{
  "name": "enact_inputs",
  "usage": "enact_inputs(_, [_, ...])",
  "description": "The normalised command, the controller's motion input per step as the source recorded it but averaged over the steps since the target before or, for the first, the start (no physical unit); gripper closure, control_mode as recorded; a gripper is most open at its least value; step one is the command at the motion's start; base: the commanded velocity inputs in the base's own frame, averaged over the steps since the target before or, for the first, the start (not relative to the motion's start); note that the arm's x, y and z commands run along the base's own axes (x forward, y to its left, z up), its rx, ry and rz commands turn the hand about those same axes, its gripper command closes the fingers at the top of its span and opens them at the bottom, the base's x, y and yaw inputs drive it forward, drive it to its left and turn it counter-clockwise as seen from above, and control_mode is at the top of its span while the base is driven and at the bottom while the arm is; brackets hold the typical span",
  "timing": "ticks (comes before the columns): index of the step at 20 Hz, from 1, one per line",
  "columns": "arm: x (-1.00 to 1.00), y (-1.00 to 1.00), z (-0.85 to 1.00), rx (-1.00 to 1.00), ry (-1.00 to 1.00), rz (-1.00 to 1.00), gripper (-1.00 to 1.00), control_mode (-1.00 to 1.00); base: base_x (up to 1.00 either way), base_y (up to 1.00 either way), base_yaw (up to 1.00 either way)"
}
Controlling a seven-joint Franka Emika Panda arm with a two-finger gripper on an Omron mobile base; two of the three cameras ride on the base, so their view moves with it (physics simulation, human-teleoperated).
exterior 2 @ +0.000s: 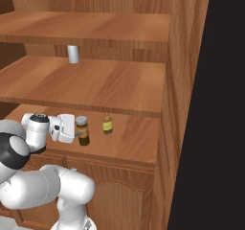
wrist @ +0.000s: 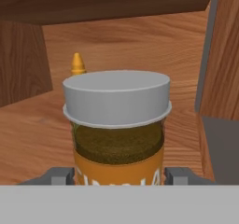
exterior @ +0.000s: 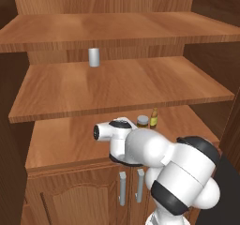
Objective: Pick the cinnamon and honey bottle from the cabinet and place them next to the mug.
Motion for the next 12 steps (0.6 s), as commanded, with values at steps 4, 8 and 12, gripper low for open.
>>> enact_inputs(4, [0.0, 0.0, 0.0, 0.0, 0.0, 0.0, 1.0, -1.0, 0.0, 0.0, 0.0])
enact_inputs(8, [0.0, 0.0, 0.0, 0.0, 0.0, 0.0, 1.0, -1.0, 0.0, 0.0, 0.0])
enact_inputs(12, [-0.08, 0.0, 0.0, 0.0, -0.03, 0.0, 1.0, -1.0, 0.0, 0.0, 0.0])
